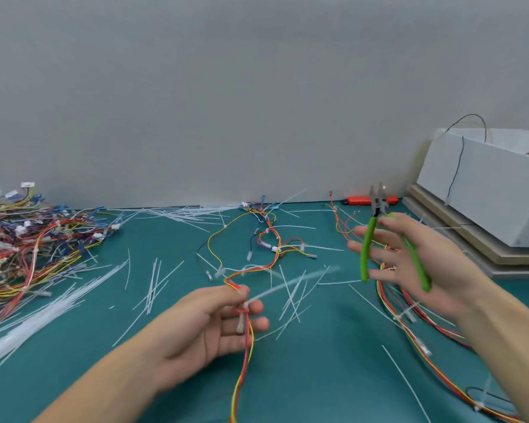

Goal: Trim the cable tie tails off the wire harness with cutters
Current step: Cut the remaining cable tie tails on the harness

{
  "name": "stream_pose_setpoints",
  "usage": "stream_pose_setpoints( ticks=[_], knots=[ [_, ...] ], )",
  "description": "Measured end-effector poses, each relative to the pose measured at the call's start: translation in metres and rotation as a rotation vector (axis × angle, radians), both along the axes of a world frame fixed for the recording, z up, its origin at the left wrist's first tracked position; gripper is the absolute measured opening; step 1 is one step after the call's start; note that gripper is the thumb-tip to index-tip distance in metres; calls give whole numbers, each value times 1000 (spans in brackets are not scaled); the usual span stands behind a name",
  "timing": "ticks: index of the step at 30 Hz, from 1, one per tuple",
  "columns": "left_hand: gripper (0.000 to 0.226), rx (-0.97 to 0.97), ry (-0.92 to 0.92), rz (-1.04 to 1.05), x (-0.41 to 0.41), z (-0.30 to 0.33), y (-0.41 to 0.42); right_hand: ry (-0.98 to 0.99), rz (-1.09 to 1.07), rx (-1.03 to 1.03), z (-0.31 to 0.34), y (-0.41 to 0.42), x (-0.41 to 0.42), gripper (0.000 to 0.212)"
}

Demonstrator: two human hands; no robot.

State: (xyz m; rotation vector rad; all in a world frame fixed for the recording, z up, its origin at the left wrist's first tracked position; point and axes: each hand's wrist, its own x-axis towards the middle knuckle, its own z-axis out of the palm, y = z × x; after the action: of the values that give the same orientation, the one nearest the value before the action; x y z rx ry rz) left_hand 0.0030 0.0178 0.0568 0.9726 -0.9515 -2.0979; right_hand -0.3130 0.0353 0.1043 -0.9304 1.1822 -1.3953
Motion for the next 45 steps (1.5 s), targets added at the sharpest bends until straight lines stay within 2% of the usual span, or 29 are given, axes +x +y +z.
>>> stream_pose_setpoints(
  ticks=[3, 6, 9, 12, 14, 16, 18, 20, 24, 27, 29, 31, 36, 45],
  knots=[
    [26, -54, 84, 146, 1, -9, -8, -236, 182, 19, 2, -2, 14, 10],
    [27, -12, 205, 244, 3, -22, -12, -379, 251, 117, -12, -5, 35, 17],
    [39, 40, 328, 269, 5, -31, -15, -423, 349, 208, -30, -6, 50, 19],
    [50, 60, 373, 218, 10, -31, -15, -375, 452, 270, -42, 1, 54, 22],
    [64, 54, 418, 138, 16, -26, -15, -316, 501, 278, -45, 5, 55, 27],
    [73, 3, 445, 48, 19, -20, -14, -252, 504, 281, -47, 8, 54, 41],
    [68, -68, 435, 38, 20, -18, -13, -202, 517, 293, -47, 10, 53, 60],
    [57, -81, 391, 119, 19, -20, -13, -88, 546, 315, -46, 13, 56, 72],
    [46, -24, 354, 238, 15, -20, -11, 179, 411, 289, -43, 20, 70, 52],
    [37, 64, 398, 277, 14, -15, -9, 611, 308, 75, -38, 31, 79, 38],
    [39, 93, 439, 246, 14, -14, -6, 942, 254, -81, -38, 39, 78, 47],
    [43, 96, 457, 201, 13, -15, -2, 1123, 217, -178, -40, 41, 77, 46],
    [47, 75, 354, 174, 9, -17, 4, 1181, 249, -248, -51, 39, 80, 35],
    [26, 39, 236, 160, 5, -17, 12, 1194, 311, -325, -59, 39, 88, 45]
  ],
)
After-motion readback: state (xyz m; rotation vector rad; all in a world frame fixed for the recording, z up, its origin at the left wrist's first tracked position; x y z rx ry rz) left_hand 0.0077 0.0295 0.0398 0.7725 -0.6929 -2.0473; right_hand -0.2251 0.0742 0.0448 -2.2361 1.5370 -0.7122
